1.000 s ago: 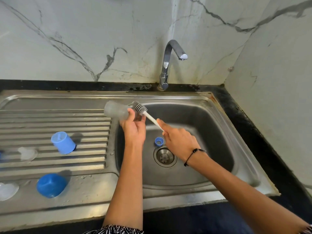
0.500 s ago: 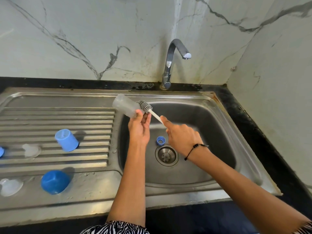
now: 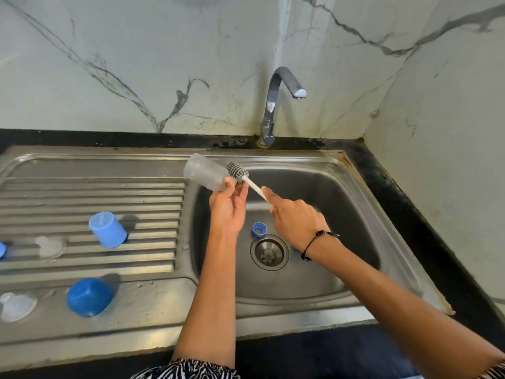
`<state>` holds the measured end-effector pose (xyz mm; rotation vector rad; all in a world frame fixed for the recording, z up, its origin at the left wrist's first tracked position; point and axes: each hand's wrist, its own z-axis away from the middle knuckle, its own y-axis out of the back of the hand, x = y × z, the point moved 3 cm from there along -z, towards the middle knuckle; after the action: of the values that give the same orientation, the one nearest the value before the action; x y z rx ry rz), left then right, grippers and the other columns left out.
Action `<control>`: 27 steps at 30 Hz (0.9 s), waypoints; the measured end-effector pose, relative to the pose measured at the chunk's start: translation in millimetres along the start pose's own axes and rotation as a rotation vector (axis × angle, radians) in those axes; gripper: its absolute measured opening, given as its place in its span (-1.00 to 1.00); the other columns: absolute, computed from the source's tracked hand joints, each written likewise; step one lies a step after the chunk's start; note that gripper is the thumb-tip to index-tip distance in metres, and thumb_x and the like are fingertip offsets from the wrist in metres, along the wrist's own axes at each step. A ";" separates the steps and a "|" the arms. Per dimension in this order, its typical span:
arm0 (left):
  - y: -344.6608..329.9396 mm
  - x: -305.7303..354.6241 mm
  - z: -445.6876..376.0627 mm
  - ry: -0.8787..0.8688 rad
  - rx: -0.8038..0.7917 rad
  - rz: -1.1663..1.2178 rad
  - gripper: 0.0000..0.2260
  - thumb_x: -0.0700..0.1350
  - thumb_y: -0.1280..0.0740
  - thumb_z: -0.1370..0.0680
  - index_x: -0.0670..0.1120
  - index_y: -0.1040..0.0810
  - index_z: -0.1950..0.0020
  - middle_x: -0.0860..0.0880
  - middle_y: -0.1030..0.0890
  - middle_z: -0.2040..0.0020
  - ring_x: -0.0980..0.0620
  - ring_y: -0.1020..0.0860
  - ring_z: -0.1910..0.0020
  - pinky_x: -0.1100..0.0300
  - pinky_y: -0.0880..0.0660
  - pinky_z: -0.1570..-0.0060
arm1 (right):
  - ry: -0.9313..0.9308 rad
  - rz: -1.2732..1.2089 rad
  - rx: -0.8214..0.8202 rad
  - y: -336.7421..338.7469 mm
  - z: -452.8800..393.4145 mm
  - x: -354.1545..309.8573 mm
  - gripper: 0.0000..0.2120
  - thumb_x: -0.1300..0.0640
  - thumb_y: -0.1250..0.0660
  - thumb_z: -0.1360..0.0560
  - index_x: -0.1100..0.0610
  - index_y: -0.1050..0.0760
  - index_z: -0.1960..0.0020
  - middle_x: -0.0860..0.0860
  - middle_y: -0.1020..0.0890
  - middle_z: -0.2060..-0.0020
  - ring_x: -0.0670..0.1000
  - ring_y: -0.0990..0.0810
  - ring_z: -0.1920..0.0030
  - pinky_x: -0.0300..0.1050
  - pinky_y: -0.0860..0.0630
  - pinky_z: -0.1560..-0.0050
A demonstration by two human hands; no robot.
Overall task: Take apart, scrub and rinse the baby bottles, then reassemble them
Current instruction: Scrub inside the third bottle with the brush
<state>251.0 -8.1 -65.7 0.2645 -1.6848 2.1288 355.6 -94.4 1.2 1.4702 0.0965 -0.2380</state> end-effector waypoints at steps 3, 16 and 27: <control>10.9 2.2 -3.7 -0.003 0.125 -0.179 -0.86 -0.26 -0.27 -0.57 -0.17 -0.50 -0.12 -0.03 -0.55 0.13 0.09 -0.52 0.12 0.18 -0.51 -0.03 | -0.022 -0.034 -0.033 -5.3 12.7 6.6 -0.53 0.08 -0.02 -0.62 -0.24 -0.04 -0.47 0.11 -0.55 0.06 0.18 -0.52 0.11 -0.04 -0.39 0.19; 9.5 -2.2 -2.2 -0.127 0.113 -0.191 -0.66 -0.40 -0.20 -0.57 -0.27 -0.35 -0.34 -0.10 -0.56 -0.02 0.04 -0.58 0.05 0.11 -0.51 -0.17 | -0.043 -0.053 0.000 -3.9 -6.7 -8.3 -0.53 0.13 0.00 -0.61 -0.18 -0.06 -0.48 0.09 -0.49 0.16 0.15 -0.50 0.17 0.00 -0.44 0.21; 8.4 0.7 -5.3 -0.067 0.251 0.010 -0.66 -0.12 -0.22 -0.61 -0.28 -0.41 -0.32 -0.13 -0.56 -0.02 -0.07 -0.48 -0.17 0.08 -0.49 -0.13 | 0.011 0.031 -0.057 -14.1 30.7 -15.2 -0.50 0.09 0.03 -0.64 -0.21 0.11 -0.50 0.13 -0.57 0.11 0.18 -0.50 0.19 -0.03 -0.38 0.23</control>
<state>247.4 -4.4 -74.2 0.4055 -1.4545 2.3630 335.4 -124.4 -6.3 1.4158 0.0891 -0.2005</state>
